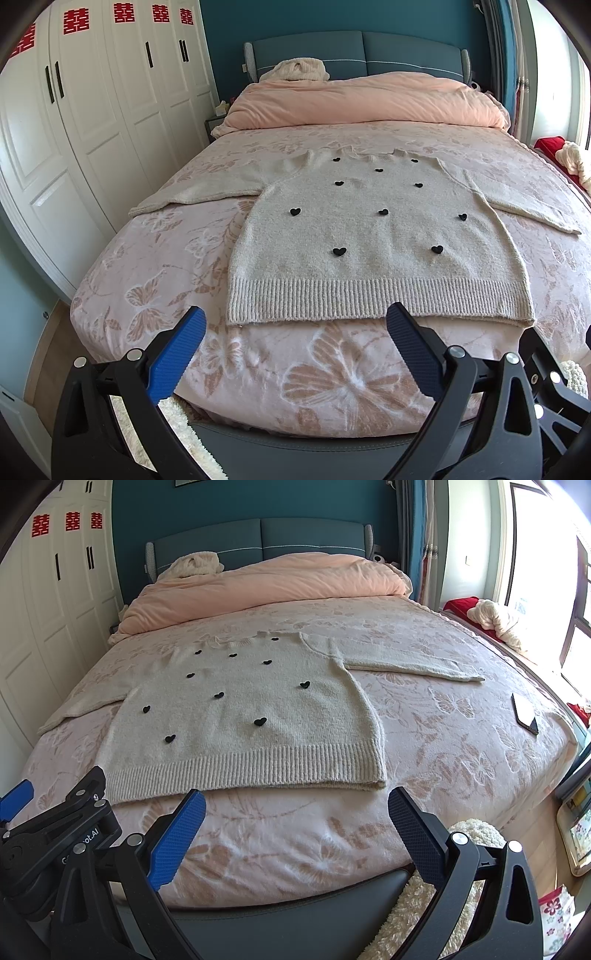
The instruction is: Fold small clothes
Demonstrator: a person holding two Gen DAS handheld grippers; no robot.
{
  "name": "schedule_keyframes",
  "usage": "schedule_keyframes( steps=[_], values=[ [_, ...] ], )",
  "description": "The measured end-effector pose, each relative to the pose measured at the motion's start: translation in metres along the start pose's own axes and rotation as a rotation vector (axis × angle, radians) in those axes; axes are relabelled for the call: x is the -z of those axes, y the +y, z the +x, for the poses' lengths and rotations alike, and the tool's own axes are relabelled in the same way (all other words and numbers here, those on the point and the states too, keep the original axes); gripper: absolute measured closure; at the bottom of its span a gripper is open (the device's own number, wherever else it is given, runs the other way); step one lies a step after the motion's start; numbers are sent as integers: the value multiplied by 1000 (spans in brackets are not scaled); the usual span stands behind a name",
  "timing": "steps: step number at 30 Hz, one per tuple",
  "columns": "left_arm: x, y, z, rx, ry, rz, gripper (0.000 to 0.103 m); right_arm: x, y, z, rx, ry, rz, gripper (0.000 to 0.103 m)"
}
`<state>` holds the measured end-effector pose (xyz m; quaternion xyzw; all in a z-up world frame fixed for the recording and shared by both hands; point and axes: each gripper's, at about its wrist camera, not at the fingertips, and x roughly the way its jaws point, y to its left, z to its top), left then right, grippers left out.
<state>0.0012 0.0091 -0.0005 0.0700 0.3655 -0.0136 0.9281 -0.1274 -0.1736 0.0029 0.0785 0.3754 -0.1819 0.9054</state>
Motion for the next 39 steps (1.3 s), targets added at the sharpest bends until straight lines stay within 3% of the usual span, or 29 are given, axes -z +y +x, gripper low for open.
schedule_keyframes(
  steps=[21,23,26,30,34,39],
  values=[
    [2,4,3,-5,13,4,8,9,-1,9,-9,29,8,5],
    [4,6,9,6,37,6,7,11,-4,18,-48,51,10,5],
    [3,14,23,82,85,-22,5,5,-17,47,-161,132,44,5],
    [-7,25,37,101,93,-70,5,-28,-75,89,-158,135,168,5],
    [-23,37,62,85,115,-112,5,-86,-160,156,-155,129,330,5],
    [-40,35,96,69,154,-131,5,-140,-285,262,-82,155,661,5]
  ],
)
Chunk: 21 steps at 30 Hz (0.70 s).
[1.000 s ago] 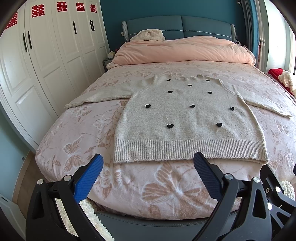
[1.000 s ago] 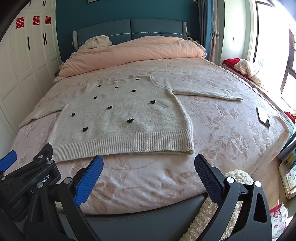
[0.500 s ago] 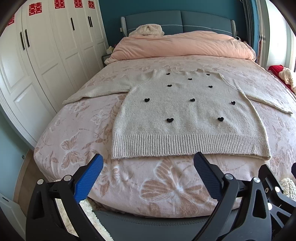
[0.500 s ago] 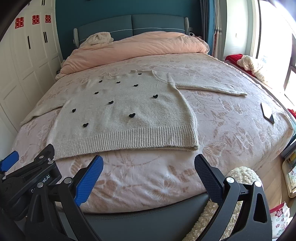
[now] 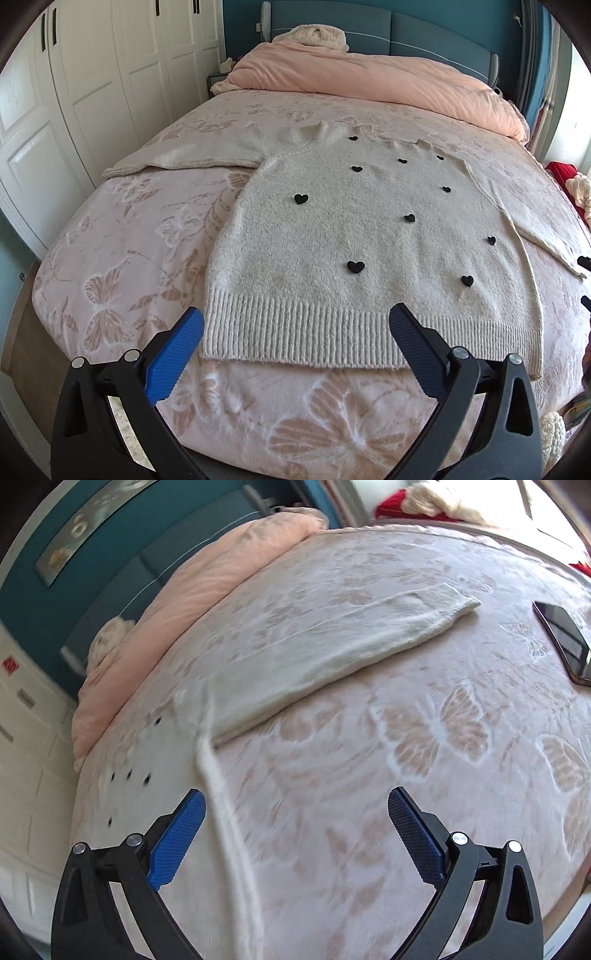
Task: Fold small clothes
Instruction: 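Grasp the cuff of a sweater sleeve with the right gripper, then fold the held sleeve across the sweater body with the right gripper while the left gripper grasps the other sleeve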
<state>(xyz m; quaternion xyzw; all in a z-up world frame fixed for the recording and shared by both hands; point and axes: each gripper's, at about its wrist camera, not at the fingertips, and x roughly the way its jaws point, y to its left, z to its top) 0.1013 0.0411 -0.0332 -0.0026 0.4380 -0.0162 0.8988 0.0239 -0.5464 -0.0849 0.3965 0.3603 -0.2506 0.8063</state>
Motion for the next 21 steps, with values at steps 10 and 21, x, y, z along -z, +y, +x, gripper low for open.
schedule_keyframes(
  steps=[10,21],
  values=[
    [-21,-4,62,3,85,-26,5,-121,-71,78,140,-146,327,12],
    [-49,-3,82,78,65,-55,5,-102,180,37,-391,-181,-268,90]
  ],
)
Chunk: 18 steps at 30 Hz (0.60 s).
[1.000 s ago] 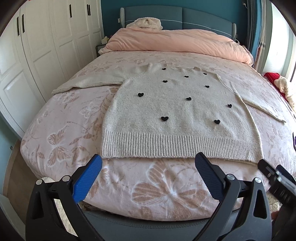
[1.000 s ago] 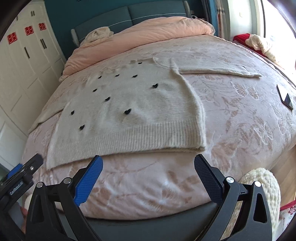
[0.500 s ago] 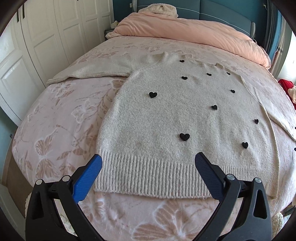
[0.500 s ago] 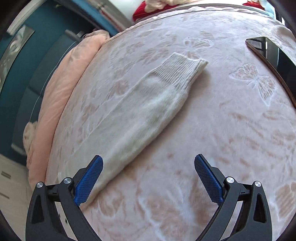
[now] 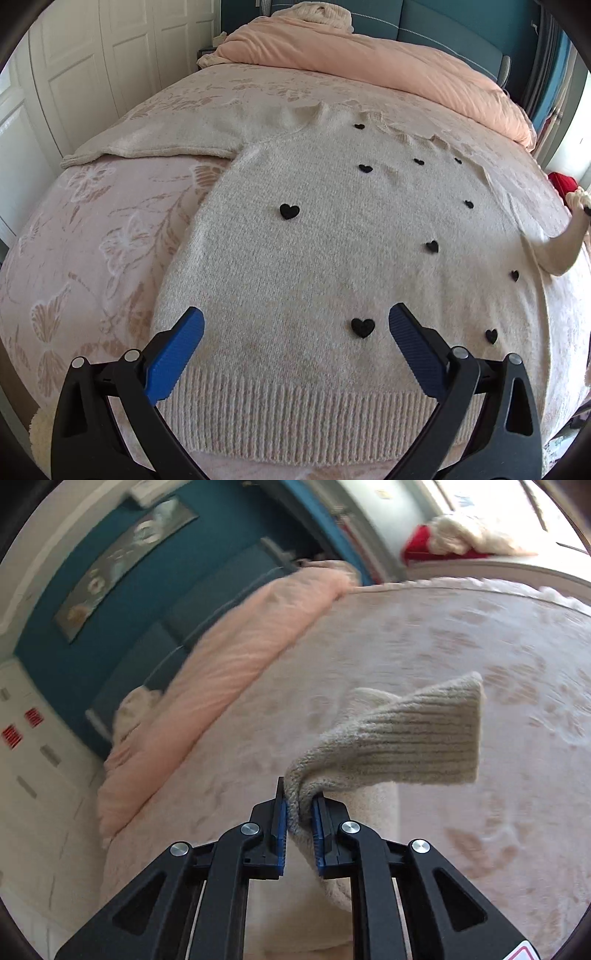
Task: Fold small clothes
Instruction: 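Fold the held sleeve across the sweater body with the right gripper while the left gripper grasps the other sleeve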
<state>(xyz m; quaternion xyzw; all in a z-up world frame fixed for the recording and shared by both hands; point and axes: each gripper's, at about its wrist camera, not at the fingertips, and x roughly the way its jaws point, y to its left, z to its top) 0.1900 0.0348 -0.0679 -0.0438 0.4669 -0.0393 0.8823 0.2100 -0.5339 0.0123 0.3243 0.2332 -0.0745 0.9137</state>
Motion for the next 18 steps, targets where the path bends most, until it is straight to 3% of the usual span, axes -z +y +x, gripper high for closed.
schedule_keyframes(
  steps=[2,4,7,11,14,18],
  values=[
    [-10,1,-1,41,-18,-23,5,27,79,24,-176,90,-110,88],
    [-23,0,-2,72,-41,-42,5,68,135,56,-297,213,-156,83],
    [-48,-3,2,167,-52,-78,5,139,183,99,-308,366,-249,72],
    [-86,-9,28,296,-10,-125,5,186,159,110,-234,451,-158,69],
    [-113,-12,63,370,39,-192,5,190,106,80,-158,410,-8,48],
    [-136,-18,127,411,138,-317,5,184,45,50,-50,361,104,42]
  ],
)
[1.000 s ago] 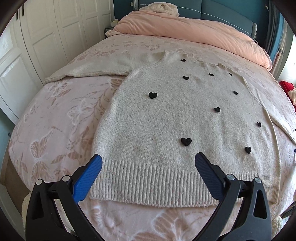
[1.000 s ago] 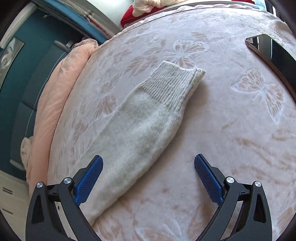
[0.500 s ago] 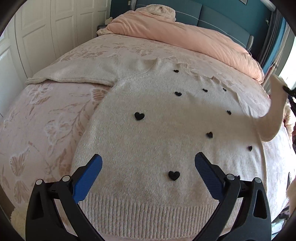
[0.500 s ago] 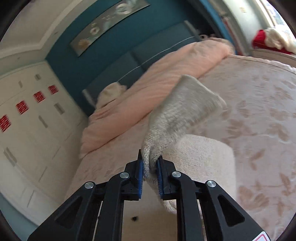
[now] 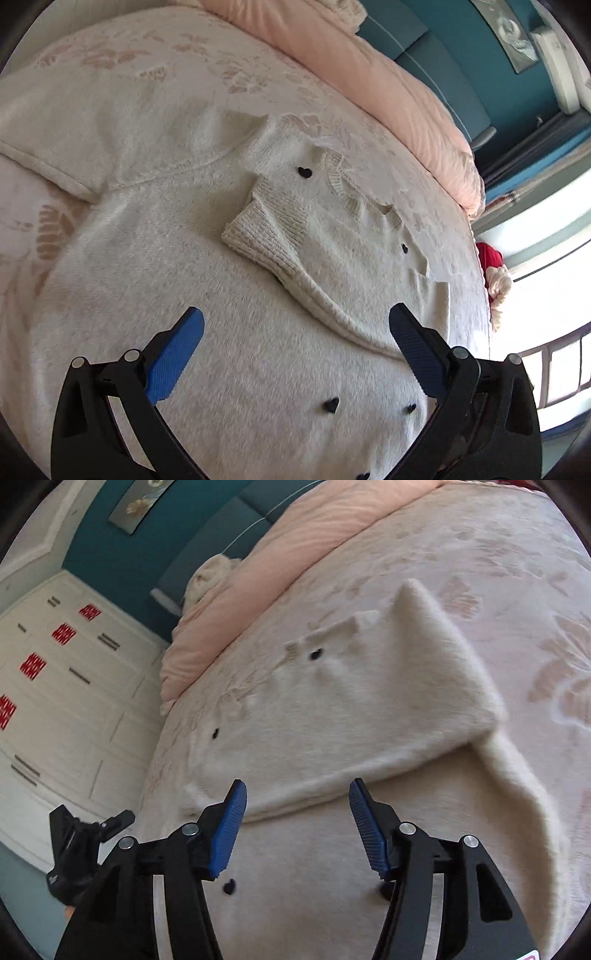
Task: Fold small clothes
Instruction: 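Fold the held sleeve across the sweater body with the right gripper while the left gripper grasps the other sleeve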
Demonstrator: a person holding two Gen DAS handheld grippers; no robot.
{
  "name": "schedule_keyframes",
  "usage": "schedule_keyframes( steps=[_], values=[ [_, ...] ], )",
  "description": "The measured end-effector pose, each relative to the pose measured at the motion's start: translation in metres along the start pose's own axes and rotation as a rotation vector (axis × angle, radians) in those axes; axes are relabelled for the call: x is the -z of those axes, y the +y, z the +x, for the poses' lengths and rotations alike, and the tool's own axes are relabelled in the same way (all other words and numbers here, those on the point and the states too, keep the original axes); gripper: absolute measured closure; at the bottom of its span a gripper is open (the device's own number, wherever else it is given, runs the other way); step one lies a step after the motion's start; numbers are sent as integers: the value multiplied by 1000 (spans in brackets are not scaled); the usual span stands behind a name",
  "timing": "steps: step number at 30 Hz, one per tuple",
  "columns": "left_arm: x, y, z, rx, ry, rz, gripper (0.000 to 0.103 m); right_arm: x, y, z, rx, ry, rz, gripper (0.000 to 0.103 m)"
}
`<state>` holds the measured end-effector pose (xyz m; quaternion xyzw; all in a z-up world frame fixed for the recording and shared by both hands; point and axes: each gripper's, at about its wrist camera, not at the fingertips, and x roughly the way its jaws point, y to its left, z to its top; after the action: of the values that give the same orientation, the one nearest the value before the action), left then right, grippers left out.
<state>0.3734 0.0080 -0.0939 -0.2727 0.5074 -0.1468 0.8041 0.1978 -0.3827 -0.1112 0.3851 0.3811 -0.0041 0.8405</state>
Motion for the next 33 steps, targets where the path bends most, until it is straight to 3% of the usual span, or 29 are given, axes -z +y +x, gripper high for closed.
schedule_keyframes(
  steps=[3,5,7,8,9,10,14,16,18,19,21,25,29,33],
  values=[
    [-13,5,36,6,25,-105,8,-11,-29,-3,34,-12,77,39],
    [-18,4,51,5,28,-149,22,-19,-43,1,36,-27,120,39],
    [-24,-2,65,2,61,-145,76,-28,-51,8,18,-42,162,39],
    [-28,-6,70,-1,80,-138,90,-33,-52,13,21,-41,169,45],
    [-32,-9,71,-2,80,-132,93,-39,-48,19,17,-39,161,77],
    [-37,-16,66,3,49,-110,94,-46,-43,19,6,-38,145,98],
    [-57,-49,20,59,-131,50,95,-61,-10,-21,-83,-222,38,95],
    [-58,-50,11,55,-169,101,95,-56,-21,-15,-33,-219,18,97],
    [-53,-32,29,1,-127,106,95,-47,-52,20,96,-97,67,97],
    [-48,-20,44,-31,-84,94,95,-39,-70,32,116,-43,106,98],
    [-33,5,74,-90,-5,60,95,-36,-71,25,97,-82,98,98],
    [-19,15,73,-44,-73,54,92,-37,-50,11,165,-74,37,93],
    [-12,20,74,-8,-127,84,91,-31,-18,-24,270,-216,-61,88],
    [-3,25,74,32,-179,82,90,-53,17,15,267,-144,-215,88]
  ],
)
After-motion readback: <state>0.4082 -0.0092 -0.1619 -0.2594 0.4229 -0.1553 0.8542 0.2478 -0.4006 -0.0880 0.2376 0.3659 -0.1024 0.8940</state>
